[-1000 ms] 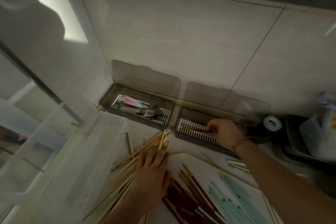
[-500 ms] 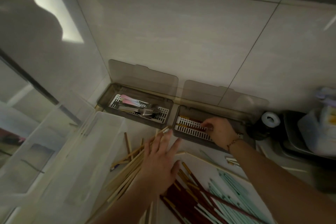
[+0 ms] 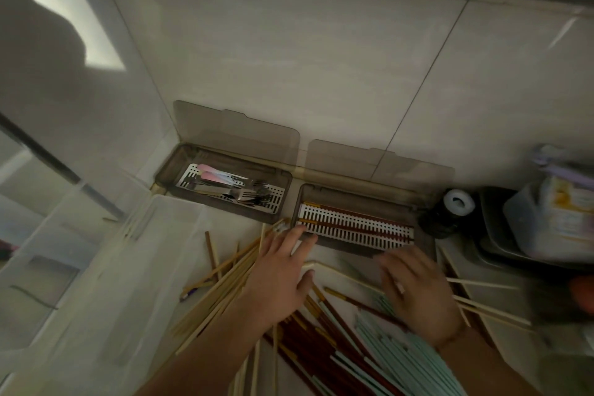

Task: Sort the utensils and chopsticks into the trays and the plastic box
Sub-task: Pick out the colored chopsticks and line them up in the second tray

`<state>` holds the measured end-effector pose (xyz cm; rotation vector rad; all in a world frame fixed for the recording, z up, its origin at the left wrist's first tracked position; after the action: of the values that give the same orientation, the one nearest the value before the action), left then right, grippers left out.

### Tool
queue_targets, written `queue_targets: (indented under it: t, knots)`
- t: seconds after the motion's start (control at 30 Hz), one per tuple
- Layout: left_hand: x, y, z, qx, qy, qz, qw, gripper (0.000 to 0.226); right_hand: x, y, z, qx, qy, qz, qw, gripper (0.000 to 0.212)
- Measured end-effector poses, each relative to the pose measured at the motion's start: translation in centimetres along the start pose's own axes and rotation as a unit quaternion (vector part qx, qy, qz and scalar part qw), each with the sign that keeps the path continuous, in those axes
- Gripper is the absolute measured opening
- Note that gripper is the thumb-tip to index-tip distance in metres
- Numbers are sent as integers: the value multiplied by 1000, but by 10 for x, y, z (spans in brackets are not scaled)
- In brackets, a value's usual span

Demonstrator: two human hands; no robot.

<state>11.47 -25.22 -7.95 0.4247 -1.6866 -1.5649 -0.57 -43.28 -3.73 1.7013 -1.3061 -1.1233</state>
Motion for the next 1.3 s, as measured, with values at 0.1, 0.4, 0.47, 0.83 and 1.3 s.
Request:
queue_targets:
  t: [0.1,0.4,0.47,0.83,1.3]
  knots:
    - [3,0,-1,6,0,2,1000,63,-20,-10,29,-47,21,-4,999,14]
    - [5,-3,-3,3,21,-6,1000,61,-11,-30,70,-112,-121,35,986,23]
    - [6,-2,-3,4,19,2,1000,60,-9,-28,74,-101,-127,50,986,16]
    - [-1,-3,-5,-32,41,133,990,56,15,41,-10,162,-77,-40,983,26]
    - [-3,-9,-6,-58,58,171,982,57,32,-74,-102,-302,-116,-5,946,16]
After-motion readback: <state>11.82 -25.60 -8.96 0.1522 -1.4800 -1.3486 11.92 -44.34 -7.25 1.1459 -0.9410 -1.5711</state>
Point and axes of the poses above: each hand's wrist, its own z-axis away from the middle knuckle, its own y-axis out of the back of the hand, x = y × z, the point moved 7 cm from there along -z, towards the middle knuckle, and after that the axes turned 6 degrees about y, right-handed, at the moved point
